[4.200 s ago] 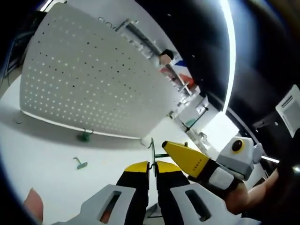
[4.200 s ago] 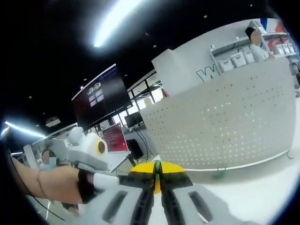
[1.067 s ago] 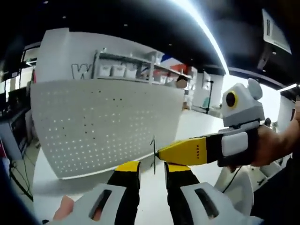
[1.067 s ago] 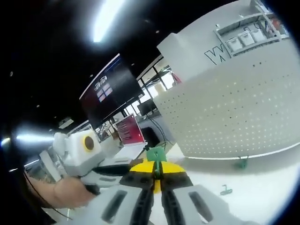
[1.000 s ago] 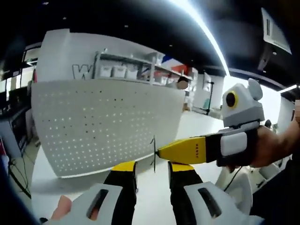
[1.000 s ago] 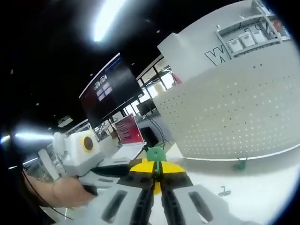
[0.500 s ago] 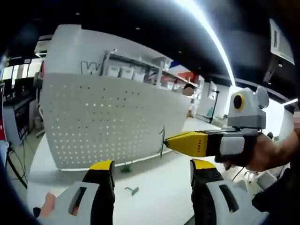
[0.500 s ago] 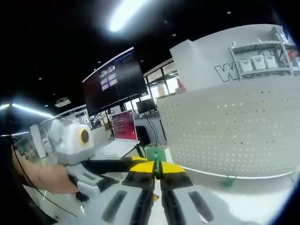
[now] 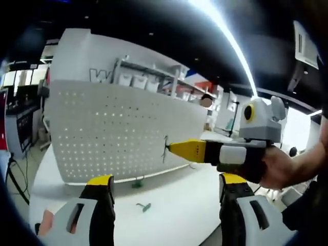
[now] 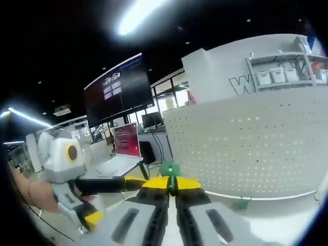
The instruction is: Insert the hook assembly into the mounting plate slot until the hook locks in place.
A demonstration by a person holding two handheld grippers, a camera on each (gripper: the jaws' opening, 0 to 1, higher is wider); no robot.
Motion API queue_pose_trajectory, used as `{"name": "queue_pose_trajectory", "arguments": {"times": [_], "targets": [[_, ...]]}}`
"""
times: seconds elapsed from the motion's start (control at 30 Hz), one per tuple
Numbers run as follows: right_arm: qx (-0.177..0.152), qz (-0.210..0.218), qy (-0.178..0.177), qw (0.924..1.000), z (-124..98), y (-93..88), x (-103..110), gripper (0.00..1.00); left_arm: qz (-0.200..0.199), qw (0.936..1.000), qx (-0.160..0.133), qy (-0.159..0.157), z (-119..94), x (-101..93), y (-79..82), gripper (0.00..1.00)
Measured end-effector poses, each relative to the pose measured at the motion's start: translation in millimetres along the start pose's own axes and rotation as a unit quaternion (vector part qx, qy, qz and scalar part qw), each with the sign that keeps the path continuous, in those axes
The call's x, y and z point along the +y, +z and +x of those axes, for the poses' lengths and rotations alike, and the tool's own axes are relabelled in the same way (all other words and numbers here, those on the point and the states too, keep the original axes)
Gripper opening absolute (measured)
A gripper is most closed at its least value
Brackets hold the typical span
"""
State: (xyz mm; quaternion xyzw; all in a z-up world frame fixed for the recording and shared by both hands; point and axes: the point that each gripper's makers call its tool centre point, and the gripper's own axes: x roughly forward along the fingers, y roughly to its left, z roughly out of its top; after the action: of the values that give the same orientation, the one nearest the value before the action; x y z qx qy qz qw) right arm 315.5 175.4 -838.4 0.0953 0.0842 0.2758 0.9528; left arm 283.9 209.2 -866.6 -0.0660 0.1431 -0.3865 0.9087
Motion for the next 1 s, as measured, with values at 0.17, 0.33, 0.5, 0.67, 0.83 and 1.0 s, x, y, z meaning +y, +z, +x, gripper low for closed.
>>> {"name": "queue_pose_trajectory", "arguments": {"times": [0.17,0.33,0.5,0.67,0.83,1.0], "targets": [[-0.014,-0.006,-0.02,0.9997,5.2,5.3,-8.9,0.0,0.0,1.0,0.007,0.002,-0.1,1.6,-2.7,0.9],[-0.035,-0.018,-0.044,0.9982,7.7,15.0,-20.5,0.01,0.001,1.0,0.005,0.001,-0.1,1.2,-0.6,0.93],[-0.041,-0.019,-0.059,0.9972,12.6,19.8,-33.4,0.01,0.011,0.9999,0.011,0.005,0.9,2.7,-2.7,0.95],[-0.064,-0.039,-0.103,0.9918,9.7,30.2,-55.3,0.01,0.002,0.9999,0.011,-0.002,0.9,1.6,-2.7,0.92],[-0.07,-0.061,-0.125,0.9879,13.1,34.9,-73.0,0.01,0.004,0.9999,0.011,0.011,2.3,7.7,-2.9,1.0],[-0.074,-0.066,-0.141,0.985,16.8,40.0,-91.2,0.01,-0.001,0.9998,0.016,0.012,5.3,9.7,-3.7,1.0]]}}
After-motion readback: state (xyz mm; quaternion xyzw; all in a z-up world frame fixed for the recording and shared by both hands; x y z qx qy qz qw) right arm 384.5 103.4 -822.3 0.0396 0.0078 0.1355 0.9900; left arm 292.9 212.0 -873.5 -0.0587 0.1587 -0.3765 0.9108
